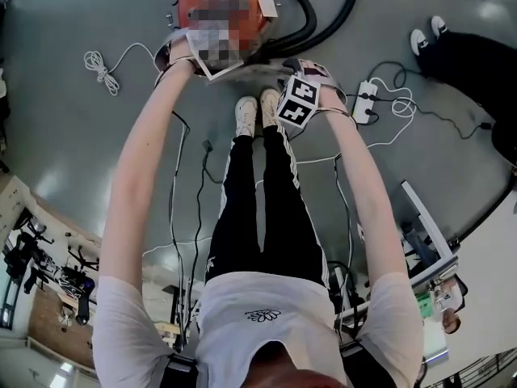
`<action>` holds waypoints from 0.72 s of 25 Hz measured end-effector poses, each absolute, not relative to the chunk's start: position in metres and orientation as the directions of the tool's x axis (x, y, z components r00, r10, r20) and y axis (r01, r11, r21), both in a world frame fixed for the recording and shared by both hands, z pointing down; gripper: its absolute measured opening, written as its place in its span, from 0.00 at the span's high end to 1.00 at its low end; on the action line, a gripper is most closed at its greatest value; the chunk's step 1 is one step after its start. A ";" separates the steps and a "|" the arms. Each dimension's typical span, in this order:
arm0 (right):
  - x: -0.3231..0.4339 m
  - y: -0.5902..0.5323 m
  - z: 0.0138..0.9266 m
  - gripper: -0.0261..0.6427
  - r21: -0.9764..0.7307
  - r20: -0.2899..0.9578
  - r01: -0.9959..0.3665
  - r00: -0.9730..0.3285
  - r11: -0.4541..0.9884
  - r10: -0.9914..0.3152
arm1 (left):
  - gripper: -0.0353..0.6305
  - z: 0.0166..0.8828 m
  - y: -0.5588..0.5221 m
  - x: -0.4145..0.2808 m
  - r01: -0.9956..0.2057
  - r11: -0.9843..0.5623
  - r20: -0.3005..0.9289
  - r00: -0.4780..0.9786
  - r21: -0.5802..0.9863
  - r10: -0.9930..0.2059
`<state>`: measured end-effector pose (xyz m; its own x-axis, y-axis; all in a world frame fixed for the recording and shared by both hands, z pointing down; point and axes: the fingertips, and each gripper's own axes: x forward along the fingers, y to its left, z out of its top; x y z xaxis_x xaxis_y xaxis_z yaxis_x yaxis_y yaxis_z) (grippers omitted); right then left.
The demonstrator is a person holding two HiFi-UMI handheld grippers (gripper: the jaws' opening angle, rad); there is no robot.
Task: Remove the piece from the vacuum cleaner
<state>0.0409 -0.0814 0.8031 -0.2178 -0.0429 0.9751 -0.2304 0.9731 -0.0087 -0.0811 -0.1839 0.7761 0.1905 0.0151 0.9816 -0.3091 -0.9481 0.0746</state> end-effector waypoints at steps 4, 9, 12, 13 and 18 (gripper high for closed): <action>0.039 -0.084 0.833 0.69 0.013 0.989 -0.209 -0.139 0.978 -0.042 | 0.94 0.774 -0.186 -0.085 -0.369 -0.926 0.972 0.234 0.084 -0.005; 0.035 -0.074 0.850 0.69 0.017 0.997 -0.141 -0.067 0.990 -0.027 | 0.94 0.772 -0.184 -0.084 -0.410 -0.908 0.962 0.272 0.084 -0.034; 0.034 -0.081 0.852 0.93 0.054 0.997 -0.163 -0.041 0.985 -0.062 | 0.94 0.773 -0.184 -0.085 -0.368 -0.928 0.971 0.236 0.064 -0.027; 0.034 -0.082 0.852 0.93 0.054 0.997 -0.181 -0.041 0.982 -0.063 | 0.94 0.773 -0.185 -0.085 -0.377 -0.924 0.973 0.229 0.070 -0.020; 0.033 -0.076 0.851 0.93 0.033 0.997 -0.181 -0.057 0.983 -0.044 | 0.94 0.775 -0.185 -0.085 -0.415 -0.906 0.985 0.173 0.080 0.008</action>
<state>0.0331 -0.0760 0.8510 -0.0570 -0.0437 0.9974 -0.1812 0.9829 0.0327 -0.0855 -0.1854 0.7754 0.1726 0.0078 0.9850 -0.4150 -0.9063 0.0799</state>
